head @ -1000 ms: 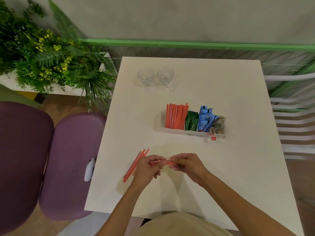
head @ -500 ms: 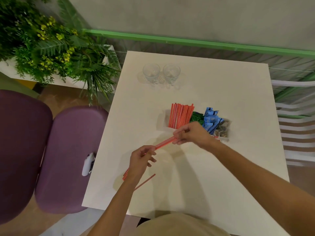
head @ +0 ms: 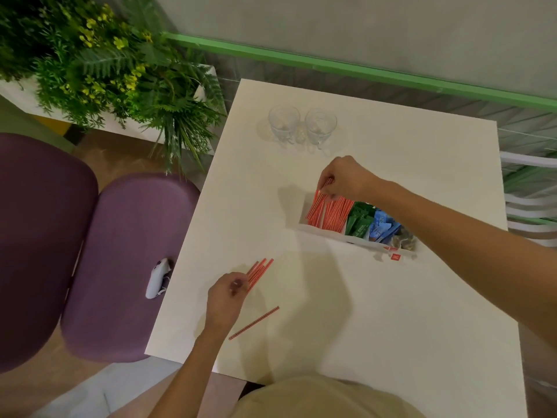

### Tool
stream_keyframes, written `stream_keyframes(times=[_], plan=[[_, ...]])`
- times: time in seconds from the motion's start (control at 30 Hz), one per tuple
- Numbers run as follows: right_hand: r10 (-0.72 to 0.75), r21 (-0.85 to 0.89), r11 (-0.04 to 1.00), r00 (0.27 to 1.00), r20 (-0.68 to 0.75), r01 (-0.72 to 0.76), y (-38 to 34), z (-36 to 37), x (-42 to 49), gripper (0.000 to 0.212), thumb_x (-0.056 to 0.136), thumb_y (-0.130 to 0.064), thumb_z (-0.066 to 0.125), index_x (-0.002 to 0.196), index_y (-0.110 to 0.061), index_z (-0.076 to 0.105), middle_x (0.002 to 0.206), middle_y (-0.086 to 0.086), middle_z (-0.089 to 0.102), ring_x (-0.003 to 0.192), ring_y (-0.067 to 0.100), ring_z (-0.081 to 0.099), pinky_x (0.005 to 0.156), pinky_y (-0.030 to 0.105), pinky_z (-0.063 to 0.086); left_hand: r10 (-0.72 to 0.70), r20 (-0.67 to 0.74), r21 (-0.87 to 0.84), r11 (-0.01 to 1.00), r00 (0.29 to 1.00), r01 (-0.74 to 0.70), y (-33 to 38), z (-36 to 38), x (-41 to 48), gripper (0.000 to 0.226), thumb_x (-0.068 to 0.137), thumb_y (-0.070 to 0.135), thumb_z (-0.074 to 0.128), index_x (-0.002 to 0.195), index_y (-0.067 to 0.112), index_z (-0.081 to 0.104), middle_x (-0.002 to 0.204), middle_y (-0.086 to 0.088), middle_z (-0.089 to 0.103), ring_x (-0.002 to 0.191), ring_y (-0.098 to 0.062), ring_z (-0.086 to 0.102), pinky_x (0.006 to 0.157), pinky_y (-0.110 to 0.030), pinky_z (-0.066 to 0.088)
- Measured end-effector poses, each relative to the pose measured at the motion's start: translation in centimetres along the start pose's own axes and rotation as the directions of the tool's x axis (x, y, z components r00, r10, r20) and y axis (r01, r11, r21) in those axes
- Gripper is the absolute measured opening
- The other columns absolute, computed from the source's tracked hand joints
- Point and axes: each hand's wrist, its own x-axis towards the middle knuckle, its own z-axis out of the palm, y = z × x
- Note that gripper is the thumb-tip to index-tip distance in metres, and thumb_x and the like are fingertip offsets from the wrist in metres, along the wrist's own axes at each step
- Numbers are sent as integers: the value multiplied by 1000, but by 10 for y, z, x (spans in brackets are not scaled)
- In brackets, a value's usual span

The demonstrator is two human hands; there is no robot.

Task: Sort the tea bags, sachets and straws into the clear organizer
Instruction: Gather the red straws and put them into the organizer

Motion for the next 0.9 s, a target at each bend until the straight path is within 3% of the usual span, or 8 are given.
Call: stream_keyframes(times=[0.2,0.3,0.37,0.47,0.6,0.77,0.9], plan=[[-44,-175,983,994,98,61,-10,25,23,8,86,-2,67,93,1,72,71,12,71,57,12,68,57,17,55,102,34,372,922,994,-107,-14,2,2,31,84,19,72,113,27,64,112,13,56,100,-8,51,80,-20,45],[-28,-210,976,992,125,54,-8,32,27,8,87,0,65,92,1,71,76,15,72,53,9,64,51,11,48,145,21,409,901,989,-141,-15,5,2,34,83,19,73,115,24,64,113,13,54,102,-8,50,80,-20,46],[-31,-243,968,991,131,62,-9,34,26,9,87,0,64,92,-1,72,86,16,73,61,13,66,52,11,45,167,15,433,888,986,-157,-15,5,2,34,82,17,73,116,21,65,112,10,57,102,-10,52,80,-23,49],[-67,-317,943,991,113,100,-10,33,25,14,86,-8,66,98,-5,72,102,11,70,88,21,66,68,20,48,192,19,453,873,981,-180,-14,5,4,33,82,15,73,115,17,67,109,7,59,101,-13,54,81,-27,52],[-77,-382,920,996,55,92,-10,30,25,28,87,-17,66,114,-10,67,116,10,64,100,25,62,87,34,53,206,25,434,879,978,-197,-11,5,9,30,82,11,74,111,12,69,104,0,63,95,-16,58,84,-24,50],[-91,-410,909,996,-25,73,-15,27,20,37,91,-18,60,128,-13,58,121,11,60,110,27,56,88,34,46,206,50,446,871,977,-207,-11,3,15,17,81,10,73,96,17,73,88,6,63,83,-12,58,76,-26,52],[-164,-315,944,969,-187,99,-24,27,5,30,92,-20,60,121,-12,62,113,8,61,104,25,57,89,36,47,213,83,496,839,974,-225,-12,2,19,11,80,10,72,86,19,73,79,5,63,72,-14,59,68,-30,54]])
